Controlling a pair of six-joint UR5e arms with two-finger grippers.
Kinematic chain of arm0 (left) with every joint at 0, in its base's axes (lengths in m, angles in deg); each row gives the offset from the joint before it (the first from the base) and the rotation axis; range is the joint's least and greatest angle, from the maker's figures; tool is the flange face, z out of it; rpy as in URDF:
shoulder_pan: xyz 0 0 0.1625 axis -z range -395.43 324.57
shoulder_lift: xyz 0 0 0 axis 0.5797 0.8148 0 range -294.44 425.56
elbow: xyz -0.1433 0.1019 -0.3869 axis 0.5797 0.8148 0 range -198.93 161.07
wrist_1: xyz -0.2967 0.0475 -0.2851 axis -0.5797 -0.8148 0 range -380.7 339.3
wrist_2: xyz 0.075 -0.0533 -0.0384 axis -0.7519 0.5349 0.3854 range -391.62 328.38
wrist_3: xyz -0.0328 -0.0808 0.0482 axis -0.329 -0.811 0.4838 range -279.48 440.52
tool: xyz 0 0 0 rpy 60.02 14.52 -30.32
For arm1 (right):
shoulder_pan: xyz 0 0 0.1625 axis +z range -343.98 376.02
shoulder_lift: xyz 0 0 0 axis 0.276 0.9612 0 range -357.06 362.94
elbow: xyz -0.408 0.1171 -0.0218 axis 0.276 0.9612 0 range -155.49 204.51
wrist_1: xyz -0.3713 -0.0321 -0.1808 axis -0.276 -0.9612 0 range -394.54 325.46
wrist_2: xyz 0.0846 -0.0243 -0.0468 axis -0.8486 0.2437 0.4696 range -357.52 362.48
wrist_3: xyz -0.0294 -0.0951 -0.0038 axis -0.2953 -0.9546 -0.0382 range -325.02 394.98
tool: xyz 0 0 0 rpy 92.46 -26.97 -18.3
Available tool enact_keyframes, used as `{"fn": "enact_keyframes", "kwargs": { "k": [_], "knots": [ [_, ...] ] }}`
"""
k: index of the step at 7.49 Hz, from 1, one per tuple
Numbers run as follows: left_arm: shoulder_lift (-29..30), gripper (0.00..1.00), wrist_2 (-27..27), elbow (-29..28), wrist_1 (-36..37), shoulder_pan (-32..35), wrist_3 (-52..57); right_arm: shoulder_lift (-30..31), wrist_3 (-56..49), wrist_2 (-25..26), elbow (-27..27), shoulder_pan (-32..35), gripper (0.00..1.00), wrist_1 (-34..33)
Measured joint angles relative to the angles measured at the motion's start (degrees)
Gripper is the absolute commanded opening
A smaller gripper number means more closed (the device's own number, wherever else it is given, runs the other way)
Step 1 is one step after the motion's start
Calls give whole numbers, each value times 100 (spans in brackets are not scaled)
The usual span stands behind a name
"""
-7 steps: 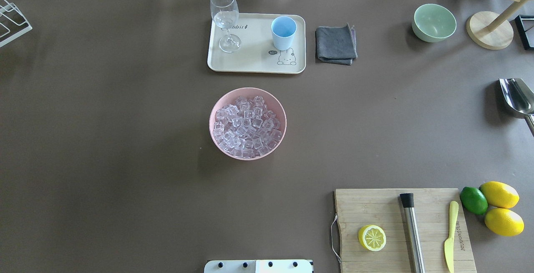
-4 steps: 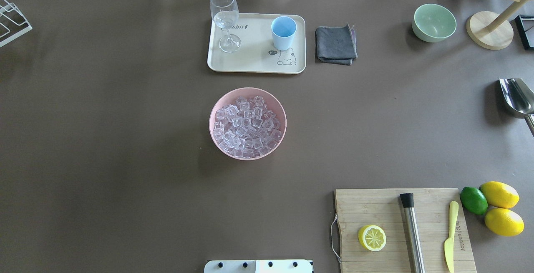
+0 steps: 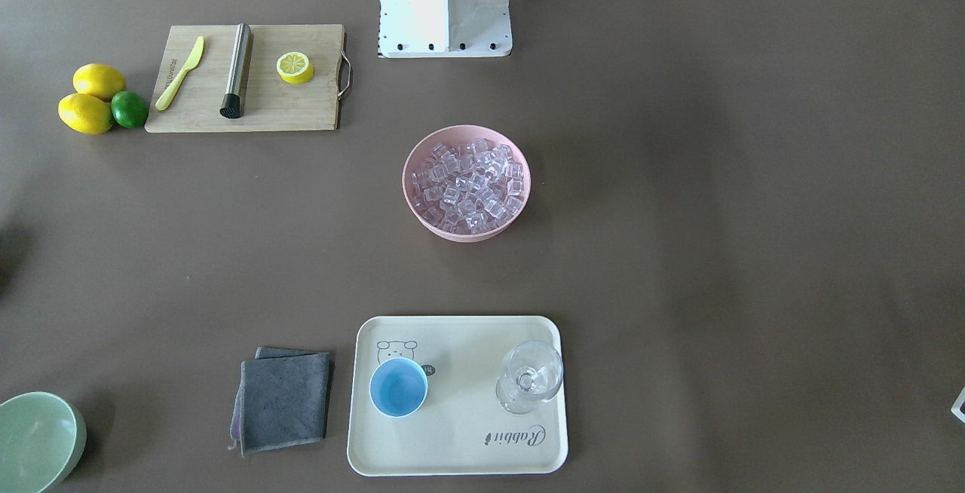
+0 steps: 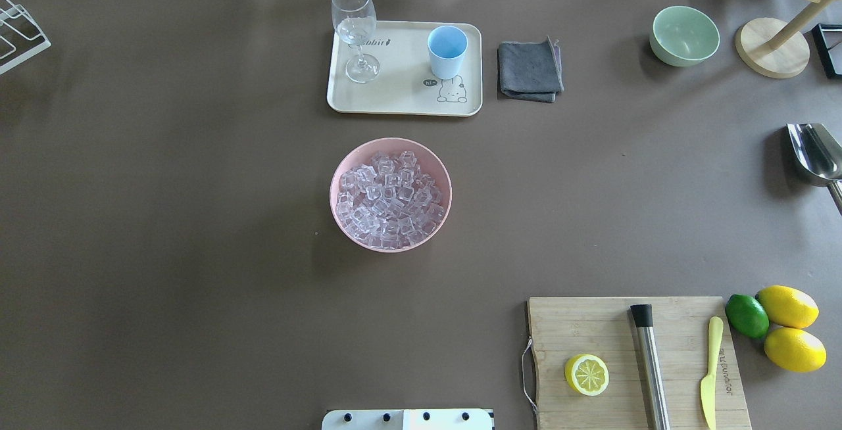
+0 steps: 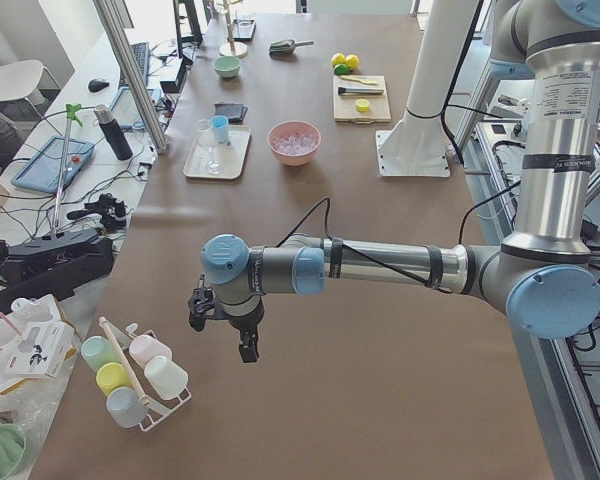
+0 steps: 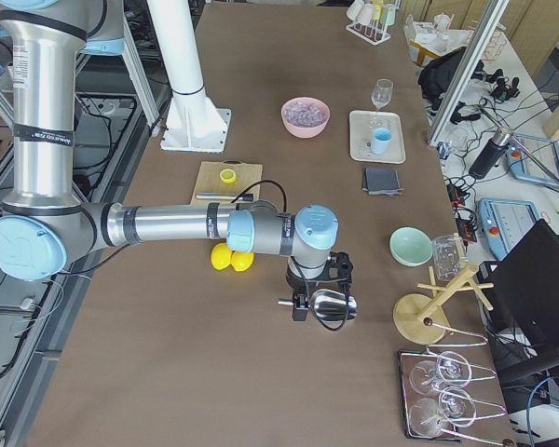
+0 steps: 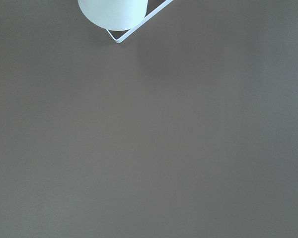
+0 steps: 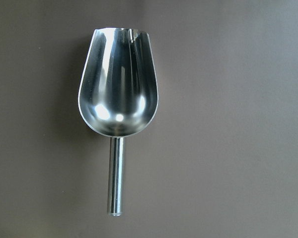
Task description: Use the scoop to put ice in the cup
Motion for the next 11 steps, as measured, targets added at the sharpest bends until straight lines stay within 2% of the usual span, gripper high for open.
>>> {"fn": "enact_keyframes", "kwargs": {
  "k": [5, 7, 9, 11],
  "knots": [
    [6, 99, 15, 28, -193, -13, 35, 57, 521, -70, 32, -33, 97, 56],
    [8, 99, 3, 49, -717, -348, 38, 363, 1193, -195, 55, -234, 98, 942],
    [152, 99, -3, 116, -857, -706, 54, 509, 2270, -224, 87, -669, 99, 1795],
    [481, 99, -7, 302, -816, -1102, 45, 664, 2765, -244, 102, -866, 99, 2494]
  ]
}}
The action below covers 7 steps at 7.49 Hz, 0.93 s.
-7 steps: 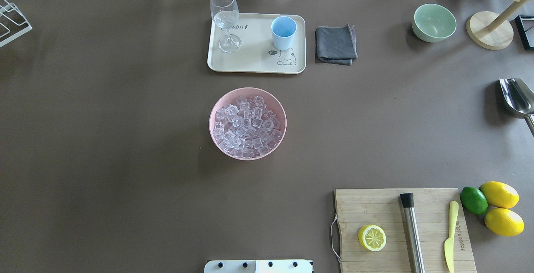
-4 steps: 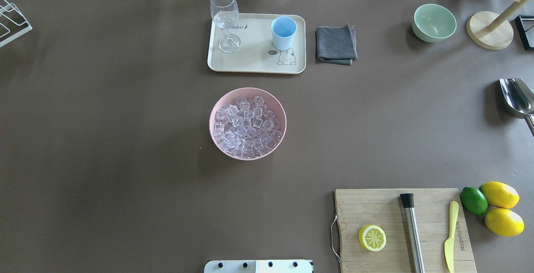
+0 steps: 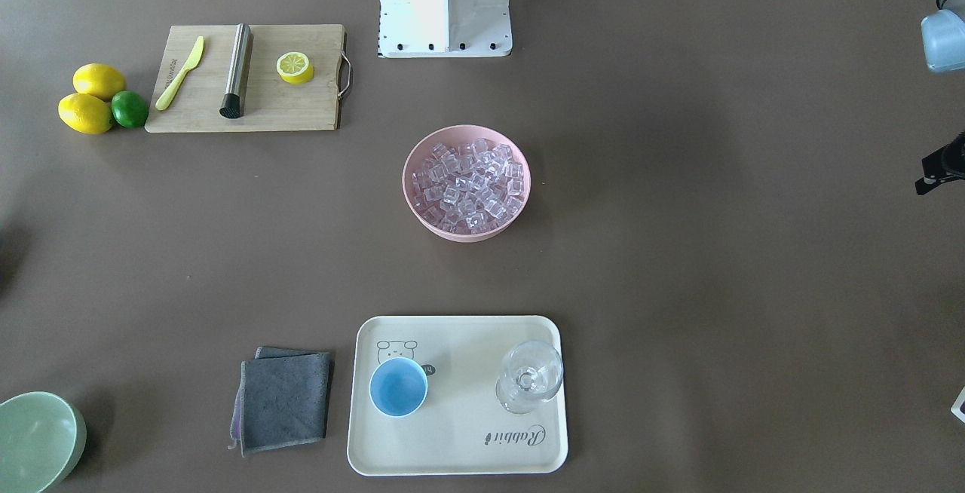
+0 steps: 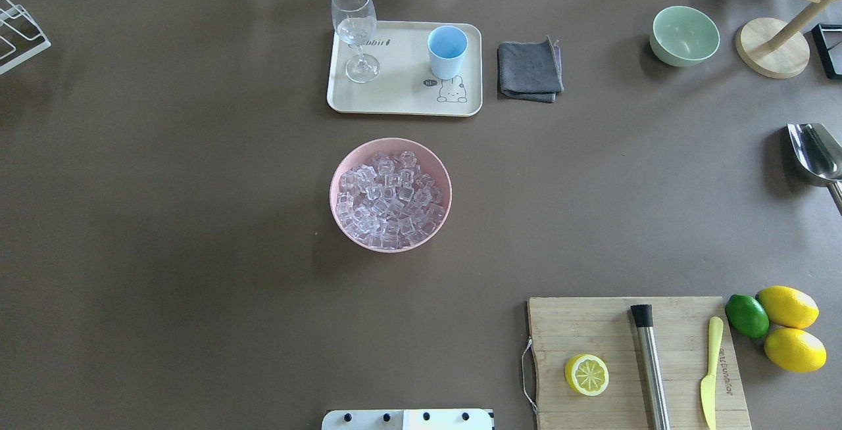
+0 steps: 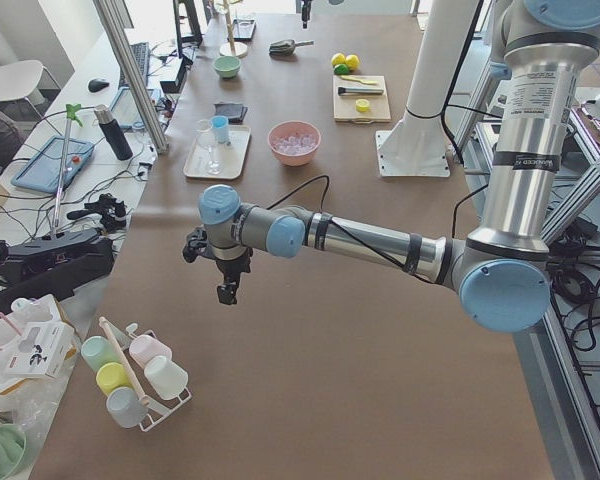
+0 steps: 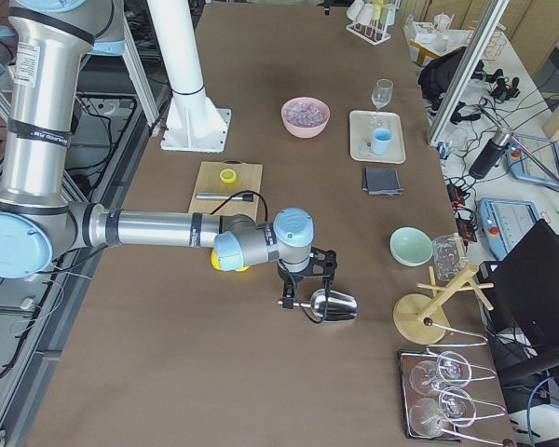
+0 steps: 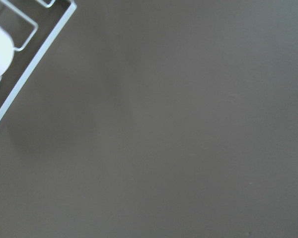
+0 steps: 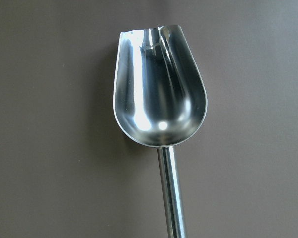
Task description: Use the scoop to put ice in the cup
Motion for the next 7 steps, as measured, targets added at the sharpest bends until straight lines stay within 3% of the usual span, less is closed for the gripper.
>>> {"fn": "enact_keyframes", "kwargs": {
  "k": [3, 5, 7],
  "knots": [
    [245, 99, 78, 705, 37, -773, -25, 310, 1104, 224, 717, -519, 99, 2341],
    [396, 99, 968, 865, -53, -1162, -38, 333, 1248, 321, 931, -688, 89, 2799],
    [649, 99, 1316, 867, -478, -1647, 5, 337, 1351, 428, 961, -825, 83, 2869]
  ]
}}
